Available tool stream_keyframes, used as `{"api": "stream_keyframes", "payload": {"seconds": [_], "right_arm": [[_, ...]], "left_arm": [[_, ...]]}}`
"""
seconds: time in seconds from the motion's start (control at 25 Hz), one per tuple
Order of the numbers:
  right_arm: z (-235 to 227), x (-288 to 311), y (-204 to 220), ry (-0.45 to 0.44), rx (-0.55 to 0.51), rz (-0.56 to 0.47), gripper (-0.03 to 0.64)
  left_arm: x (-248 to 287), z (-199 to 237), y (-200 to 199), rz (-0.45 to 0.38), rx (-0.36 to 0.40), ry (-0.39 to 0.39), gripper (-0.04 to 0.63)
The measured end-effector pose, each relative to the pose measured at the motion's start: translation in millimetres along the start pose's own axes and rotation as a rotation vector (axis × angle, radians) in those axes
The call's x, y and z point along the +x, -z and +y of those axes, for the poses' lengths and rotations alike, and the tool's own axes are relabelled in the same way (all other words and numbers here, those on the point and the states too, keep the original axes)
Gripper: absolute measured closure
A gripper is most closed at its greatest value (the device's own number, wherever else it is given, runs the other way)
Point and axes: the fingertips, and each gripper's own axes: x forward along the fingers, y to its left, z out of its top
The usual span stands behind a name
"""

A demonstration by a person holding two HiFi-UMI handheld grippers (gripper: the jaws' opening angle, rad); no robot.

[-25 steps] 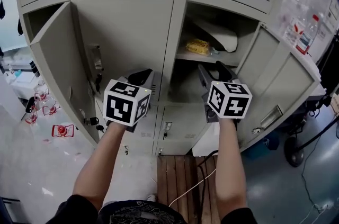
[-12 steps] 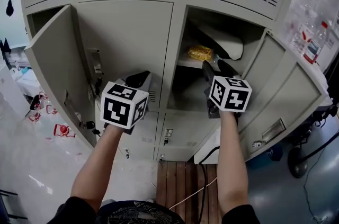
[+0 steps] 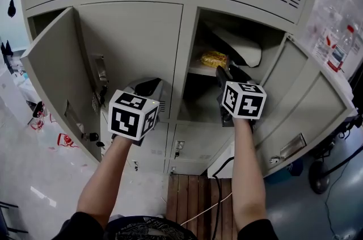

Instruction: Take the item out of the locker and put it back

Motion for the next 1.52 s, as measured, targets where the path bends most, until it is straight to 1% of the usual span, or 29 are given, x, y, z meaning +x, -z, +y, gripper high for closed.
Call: {"api": "stream_keyframes", "payload": {"seconds": [0.16, 0.24, 0.4, 0.52, 0.96, 1.28, 1.52], "right_arm": [[-1, 3, 1, 0.015, 0.000, -0.003, 0.497], [-2, 3, 2, 0.020, 0.002, -0.008, 0.502], [-3, 3, 2, 0.028, 0.007, -0.019, 0.549], [-3, 4, 2, 0.032, 0.001, -0.025, 0.572], [-2, -10, -8, 0.076, 0.001, -0.081, 0.589], [-2, -37, -24, 0.120, 0.022, -0.154, 0.591], [6, -61, -28, 0.137, 0.020, -0.165, 0.590]], "left_arm": [[0, 3, 2, 0.004, -0.006, -0.007, 0.594], [0, 5, 4, 0.007, -0.009, -0.012, 0.594], [-1, 7, 7, 0.014, -0.012, -0.017, 0.594], [-1, 7, 9, 0.016, -0.012, -0.017, 0.594], [-5, 5, 7, 0.011, -0.018, -0.005, 0.594], [-14, -4, 10, 0.007, -0.026, 0.024, 0.595], [-25, -11, 10, -0.002, -0.033, 0.047, 0.595]]}}
